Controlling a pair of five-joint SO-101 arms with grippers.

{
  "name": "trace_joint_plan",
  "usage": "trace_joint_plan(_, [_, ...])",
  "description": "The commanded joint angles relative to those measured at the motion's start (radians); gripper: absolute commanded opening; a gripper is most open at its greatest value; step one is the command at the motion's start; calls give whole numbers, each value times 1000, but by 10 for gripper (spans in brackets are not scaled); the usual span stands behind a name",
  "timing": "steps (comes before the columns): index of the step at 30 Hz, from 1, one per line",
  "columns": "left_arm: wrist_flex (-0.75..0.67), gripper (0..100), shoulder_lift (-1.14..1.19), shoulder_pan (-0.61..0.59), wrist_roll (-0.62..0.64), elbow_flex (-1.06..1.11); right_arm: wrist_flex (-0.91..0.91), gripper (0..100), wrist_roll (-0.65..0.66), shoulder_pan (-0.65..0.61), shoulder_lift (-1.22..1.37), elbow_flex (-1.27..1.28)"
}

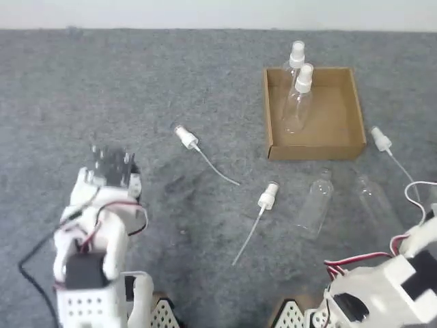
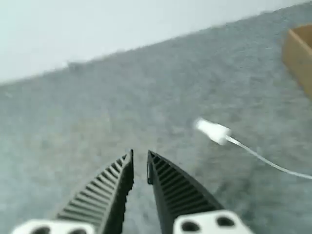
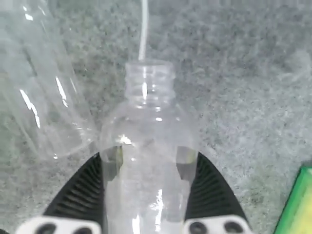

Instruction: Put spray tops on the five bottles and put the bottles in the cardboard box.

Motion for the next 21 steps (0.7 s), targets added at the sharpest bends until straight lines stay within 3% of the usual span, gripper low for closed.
trace_joint_plan(1, [32,45,319,130,173,-214,12,13,-15,-41,-76,-35])
trace_joint_plan(6, [6,45,529,239,255,-257,12,17,-14,-27,-76,-32])
trace_joint_plan(11, [-87,45,677,239,278,-275,10,13,-14,10,-68,-32])
trace_joint_plan(21, [-51,46,996,247,315,-515,10,13,-8,31,-67,-31])
